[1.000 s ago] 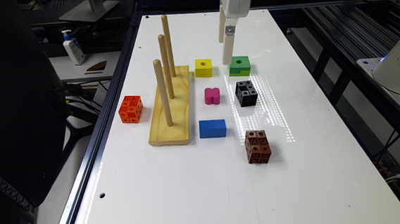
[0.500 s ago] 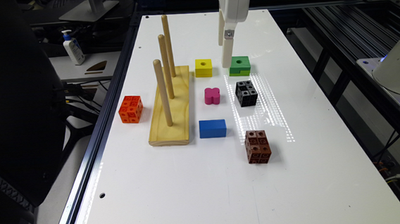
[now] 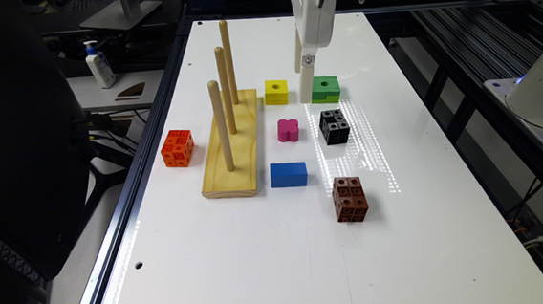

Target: Pick up pink flower.

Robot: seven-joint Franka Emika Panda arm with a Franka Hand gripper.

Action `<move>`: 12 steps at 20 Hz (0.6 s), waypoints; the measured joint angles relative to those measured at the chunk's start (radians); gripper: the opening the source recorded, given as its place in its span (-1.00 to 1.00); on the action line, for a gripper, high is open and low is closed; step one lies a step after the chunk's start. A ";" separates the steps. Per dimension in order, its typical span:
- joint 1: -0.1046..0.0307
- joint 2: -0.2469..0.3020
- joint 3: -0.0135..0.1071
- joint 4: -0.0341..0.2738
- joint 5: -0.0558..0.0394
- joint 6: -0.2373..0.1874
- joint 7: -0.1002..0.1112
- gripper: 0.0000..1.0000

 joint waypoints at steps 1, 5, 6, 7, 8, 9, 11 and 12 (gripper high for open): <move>0.000 0.007 0.000 0.000 0.0000 0.007 0.000 1.00; 0.000 0.027 0.000 0.000 -0.0001 0.029 0.000 1.00; 0.000 0.028 0.000 0.000 -0.0001 0.029 0.000 1.00; 0.000 0.028 0.000 0.000 -0.0001 0.029 0.000 1.00; 0.000 0.028 0.000 0.000 -0.0001 0.029 0.000 1.00; 0.000 0.028 0.000 0.000 -0.0001 0.029 0.000 1.00; 0.000 0.029 0.000 0.000 -0.0001 0.029 0.000 1.00; 0.000 0.030 0.000 0.000 -0.0001 0.030 0.000 1.00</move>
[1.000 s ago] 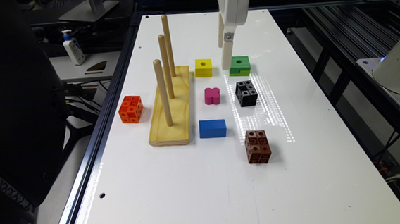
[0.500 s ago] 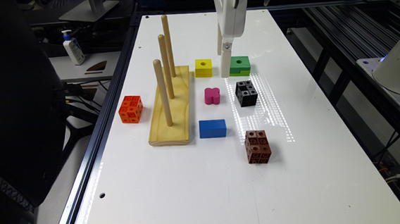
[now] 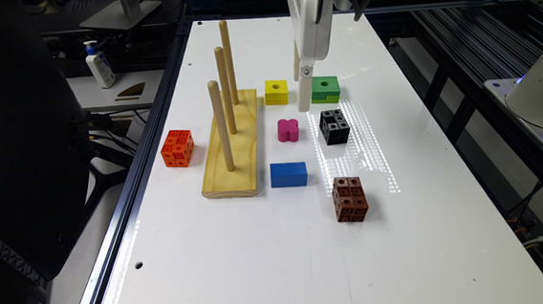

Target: Pick up pink flower.

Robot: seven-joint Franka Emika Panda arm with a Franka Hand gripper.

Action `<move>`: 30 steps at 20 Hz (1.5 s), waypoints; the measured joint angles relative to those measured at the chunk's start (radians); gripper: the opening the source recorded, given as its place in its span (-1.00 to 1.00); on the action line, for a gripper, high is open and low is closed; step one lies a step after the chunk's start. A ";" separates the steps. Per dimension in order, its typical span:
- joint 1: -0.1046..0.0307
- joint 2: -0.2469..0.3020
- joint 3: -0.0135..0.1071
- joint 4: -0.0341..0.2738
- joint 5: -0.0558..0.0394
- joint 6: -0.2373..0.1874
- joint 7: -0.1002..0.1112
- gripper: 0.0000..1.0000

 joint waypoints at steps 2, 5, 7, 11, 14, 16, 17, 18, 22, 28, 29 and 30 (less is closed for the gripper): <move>0.000 0.011 0.000 0.000 0.0000 0.007 0.000 1.00; 0.000 0.047 0.000 0.000 -0.0002 0.043 -0.001 1.00; 0.000 0.069 0.000 0.000 -0.0004 0.069 -0.001 1.00; 0.000 0.083 0.000 0.011 -0.0004 0.082 -0.001 1.00; 0.000 0.085 0.000 0.022 -0.0004 0.081 -0.001 1.00; 0.001 0.087 0.000 0.027 -0.0004 0.081 -0.001 1.00; 0.001 0.088 0.000 0.028 -0.0004 0.081 -0.001 1.00; 0.001 0.088 0.000 0.029 -0.0004 0.081 -0.001 1.00; 0.001 0.102 0.000 0.033 -0.0005 0.085 -0.001 1.00; 0.001 0.151 0.000 0.053 -0.0005 0.107 -0.001 1.00; 0.001 0.155 0.000 0.056 -0.0005 0.107 -0.002 1.00; 0.001 0.158 0.000 0.060 -0.0005 0.107 -0.002 1.00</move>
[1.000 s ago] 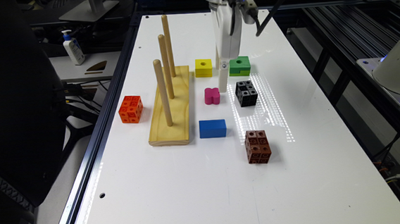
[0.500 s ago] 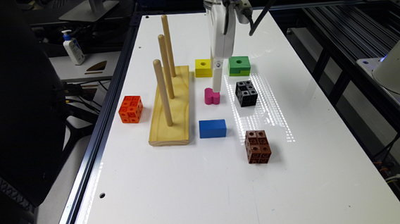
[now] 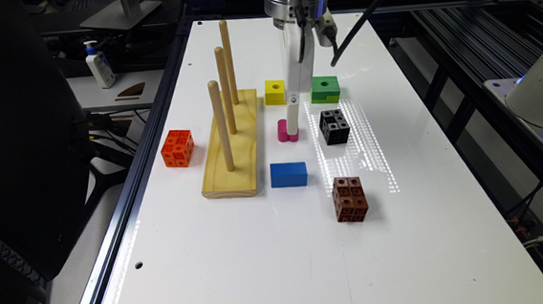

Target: Pick up pink flower.

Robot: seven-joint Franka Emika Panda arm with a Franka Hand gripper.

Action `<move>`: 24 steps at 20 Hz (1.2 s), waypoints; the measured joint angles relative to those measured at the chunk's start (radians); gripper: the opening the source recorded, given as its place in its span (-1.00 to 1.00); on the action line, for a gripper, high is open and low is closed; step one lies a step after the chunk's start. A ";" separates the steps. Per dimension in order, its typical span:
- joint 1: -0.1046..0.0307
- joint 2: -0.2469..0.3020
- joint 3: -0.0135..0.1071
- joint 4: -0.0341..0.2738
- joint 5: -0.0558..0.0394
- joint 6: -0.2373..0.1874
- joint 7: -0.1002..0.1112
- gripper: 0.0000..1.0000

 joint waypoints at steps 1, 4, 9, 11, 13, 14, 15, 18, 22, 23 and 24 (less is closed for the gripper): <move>0.001 0.002 0.001 0.003 0.0000 0.000 0.000 1.00; 0.001 0.004 0.005 0.007 0.0000 0.000 0.001 1.00; 0.001 0.004 0.008 0.008 0.0000 0.000 0.001 1.00; 0.001 0.014 0.008 0.008 0.0000 0.002 0.001 1.00; 0.001 0.039 0.008 0.009 0.0000 0.022 0.001 1.00; 0.001 0.058 0.008 0.010 0.0000 0.040 0.001 1.00; 0.001 0.077 0.008 0.013 0.0000 0.058 0.001 1.00; 0.001 0.113 0.008 0.024 -0.0003 0.087 0.001 1.00; 0.001 0.114 0.008 0.030 -0.0003 0.085 0.001 1.00; 0.001 0.114 0.009 0.031 -0.0003 0.085 0.001 1.00; 0.001 0.113 0.010 0.031 0.0000 0.085 0.001 -1.00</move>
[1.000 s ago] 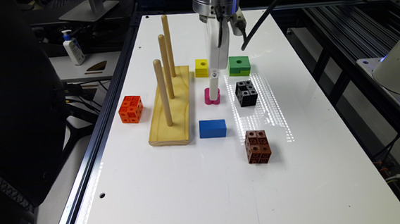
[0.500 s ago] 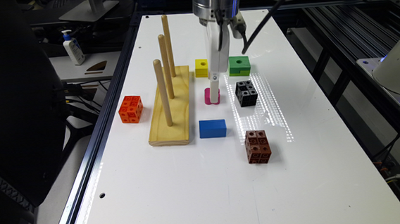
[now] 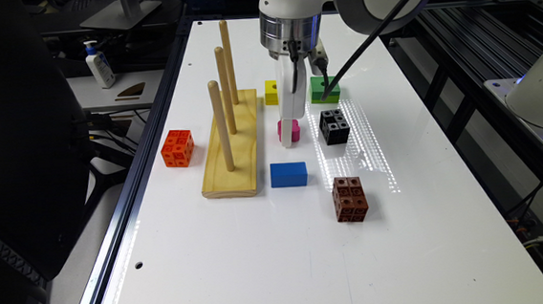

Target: Pick up pink flower.

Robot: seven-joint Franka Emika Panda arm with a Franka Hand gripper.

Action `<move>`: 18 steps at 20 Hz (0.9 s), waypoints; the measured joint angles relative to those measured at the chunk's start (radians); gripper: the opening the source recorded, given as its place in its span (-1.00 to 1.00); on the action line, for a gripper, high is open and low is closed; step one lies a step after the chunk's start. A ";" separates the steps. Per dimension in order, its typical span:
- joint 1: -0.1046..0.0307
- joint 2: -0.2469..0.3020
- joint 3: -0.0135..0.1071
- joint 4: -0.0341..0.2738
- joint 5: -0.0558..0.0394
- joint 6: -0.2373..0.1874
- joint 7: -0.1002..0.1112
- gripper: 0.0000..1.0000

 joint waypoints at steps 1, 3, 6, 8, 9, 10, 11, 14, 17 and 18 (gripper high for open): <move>0.000 0.000 0.000 0.000 0.0000 0.000 0.000 -1.00; 0.000 0.000 0.000 0.000 0.0000 0.000 0.000 -1.00; 0.000 0.000 0.000 0.000 0.0000 0.000 0.000 -1.00; 0.000 0.000 0.000 0.000 0.0000 0.000 0.000 -1.00; 0.000 -0.001 0.000 0.000 0.0000 -0.001 0.000 -1.00; 0.000 -0.001 0.000 0.000 0.0000 -0.001 0.000 -1.00; 0.000 -0.002 0.000 0.000 0.0000 -0.002 0.000 -1.00; 0.000 -0.009 0.000 -0.001 0.0000 -0.006 0.000 -1.00; 0.000 -0.012 0.000 -0.001 0.0000 -0.008 0.000 -1.00; 0.000 -0.013 0.000 -0.001 0.0000 -0.008 0.000 -1.00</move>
